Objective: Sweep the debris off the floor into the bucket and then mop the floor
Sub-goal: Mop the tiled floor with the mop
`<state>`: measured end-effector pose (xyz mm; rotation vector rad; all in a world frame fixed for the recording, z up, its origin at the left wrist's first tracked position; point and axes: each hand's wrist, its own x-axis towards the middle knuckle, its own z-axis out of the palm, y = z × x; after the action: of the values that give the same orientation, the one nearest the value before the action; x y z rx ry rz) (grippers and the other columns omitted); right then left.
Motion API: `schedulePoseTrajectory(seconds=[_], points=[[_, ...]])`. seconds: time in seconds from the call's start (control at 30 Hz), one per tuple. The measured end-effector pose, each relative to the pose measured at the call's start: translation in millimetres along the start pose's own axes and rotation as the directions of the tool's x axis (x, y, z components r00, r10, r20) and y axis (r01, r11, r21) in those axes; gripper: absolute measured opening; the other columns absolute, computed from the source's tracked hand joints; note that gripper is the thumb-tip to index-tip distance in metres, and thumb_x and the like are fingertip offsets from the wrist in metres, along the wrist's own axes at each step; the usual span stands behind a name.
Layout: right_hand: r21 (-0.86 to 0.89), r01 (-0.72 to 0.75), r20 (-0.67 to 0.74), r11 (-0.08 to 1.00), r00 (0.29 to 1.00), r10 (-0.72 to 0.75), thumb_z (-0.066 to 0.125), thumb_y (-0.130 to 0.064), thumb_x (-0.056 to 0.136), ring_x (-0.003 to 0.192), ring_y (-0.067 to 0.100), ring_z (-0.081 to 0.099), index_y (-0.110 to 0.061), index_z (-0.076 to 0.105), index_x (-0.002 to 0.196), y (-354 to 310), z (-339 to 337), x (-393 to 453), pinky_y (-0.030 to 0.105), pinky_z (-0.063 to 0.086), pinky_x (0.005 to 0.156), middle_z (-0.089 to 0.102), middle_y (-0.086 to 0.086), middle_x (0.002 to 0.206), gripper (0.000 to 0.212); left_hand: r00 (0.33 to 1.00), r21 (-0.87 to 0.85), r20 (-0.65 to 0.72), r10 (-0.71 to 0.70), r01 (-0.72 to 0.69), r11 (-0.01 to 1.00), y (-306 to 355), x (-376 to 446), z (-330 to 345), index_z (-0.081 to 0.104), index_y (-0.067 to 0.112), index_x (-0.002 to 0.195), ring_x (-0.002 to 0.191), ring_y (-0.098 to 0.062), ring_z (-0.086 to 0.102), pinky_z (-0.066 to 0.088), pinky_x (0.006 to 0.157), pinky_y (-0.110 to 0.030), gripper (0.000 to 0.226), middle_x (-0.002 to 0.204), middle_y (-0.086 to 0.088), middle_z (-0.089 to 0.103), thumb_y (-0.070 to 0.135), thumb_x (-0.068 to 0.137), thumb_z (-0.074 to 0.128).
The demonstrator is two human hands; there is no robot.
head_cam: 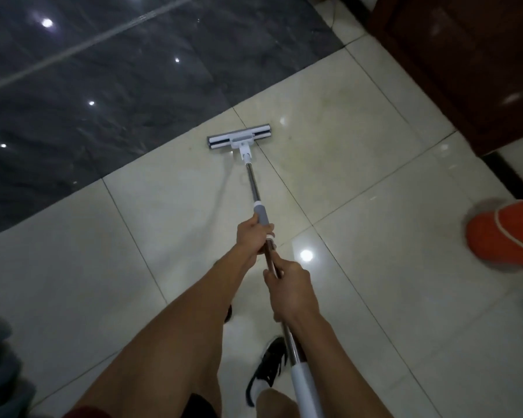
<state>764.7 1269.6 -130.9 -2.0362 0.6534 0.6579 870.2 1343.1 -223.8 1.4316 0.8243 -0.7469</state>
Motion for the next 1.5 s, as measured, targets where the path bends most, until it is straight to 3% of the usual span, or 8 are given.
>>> schedulePoseTrajectory(seconds=[0.17,0.37,0.53,0.7,0.97,1.1,1.3,1.5], points=[[0.015,0.009,-0.006,1.000,1.000,-0.009,0.052,-0.021,0.101,0.051,0.013,0.058,-0.033,0.049,0.143,-73,-9,84,0.023,0.047,0.042,0.062,0.003,0.076,0.044,1.000,0.013,0.002,0.007,-0.007,1.000,88,72,-8,0.067,0.008,0.089,0.067,-0.029,0.066,0.059,0.079,-0.063,0.010,0.081,-0.016,0.066,0.008,0.084,0.076],[0.021,-0.006,-0.018,1.000,1.000,0.007,0.051,-0.018,0.100,0.067,0.018,0.065,-0.031,0.043,0.148,-166,7,190,0.036,0.061,0.064,0.065,0.004,0.086,0.051,0.999,0.041,0.008,0.034,-0.035,0.999,199,158,-32,0.067,0.010,0.093,0.067,-0.029,0.065,0.060,0.080,-0.059,0.009,0.085,-0.018,0.067,0.008,0.087,0.074],[0.042,-0.031,-0.009,0.999,0.999,0.032,0.051,-0.017,0.099,0.064,0.020,0.064,-0.029,0.043,0.146,-227,20,267,0.043,0.062,0.059,0.062,0.004,0.083,0.050,0.999,0.082,-0.006,0.053,-0.052,0.995,272,219,-50,0.067,0.014,0.095,0.071,-0.027,0.065,0.060,0.082,-0.049,0.008,0.090,-0.016,0.069,0.011,0.090,0.073],[0.008,-0.062,0.022,0.998,0.998,0.062,0.050,-0.012,0.098,0.060,0.022,0.061,-0.024,0.043,0.144,-256,20,299,0.035,0.059,0.050,0.059,0.008,0.084,0.048,0.998,0.168,0.000,0.056,-0.055,0.984,304,251,-62,0.066,0.016,0.100,0.083,-0.030,0.072,0.063,0.079,-0.044,0.017,0.100,-0.016,0.074,0.018,0.088,0.078],[-0.123,-0.059,0.135,0.991,0.988,0.076,0.057,0.001,0.091,0.072,0.025,0.067,-0.027,0.019,0.154,-229,37,254,0.041,0.063,0.065,0.059,0.010,0.095,0.079,1.000,0.187,-0.030,0.004,0.001,0.982,263,218,-79,0.066,0.017,0.098,0.089,-0.030,0.075,0.062,0.083,-0.049,0.023,0.098,-0.016,0.075,0.019,0.082,0.083],[-0.189,-0.011,0.180,0.982,0.983,0.046,0.058,0.001,0.090,0.066,0.018,0.060,-0.023,0.020,0.154,-192,40,208,0.036,0.061,0.067,0.055,0.004,0.085,0.078,0.999,0.165,-0.038,-0.039,0.045,0.985,214,179,-84,0.066,0.018,0.087,0.081,-0.029,0.072,0.061,0.085,-0.050,0.019,0.093,-0.016,0.074,0.014,0.081,0.084],[-0.240,0.055,0.222,0.969,0.975,0.000,0.058,-0.006,0.093,0.081,0.022,0.066,-0.022,0.026,0.150,-107,51,104,0.036,0.061,0.077,0.062,0.008,0.102,0.068,0.997,0.088,-0.034,-0.074,0.077,0.993,99,104,-87,0.073,0.011,0.113,0.078,-0.030,0.071,0.060,0.083,-0.051,0.034,0.102,-0.020,0.076,0.009,0.080,0.083],[-0.232,0.020,0.287,0.973,0.957,0.049,0.058,-0.012,0.095,0.081,0.024,0.066,-0.018,0.037,0.143,-3,45,-10,0.038,0.061,0.075,0.057,0.004,0.091,0.052,0.997,0.046,-0.046,-0.067,0.069,0.997,-36,17,-71,0.072,0.014,0.099,0.068,-0.029,0.067,0.061,0.075,-0.049,0.022,0.094,-0.018,0.074,0.006,0.081,0.082]])
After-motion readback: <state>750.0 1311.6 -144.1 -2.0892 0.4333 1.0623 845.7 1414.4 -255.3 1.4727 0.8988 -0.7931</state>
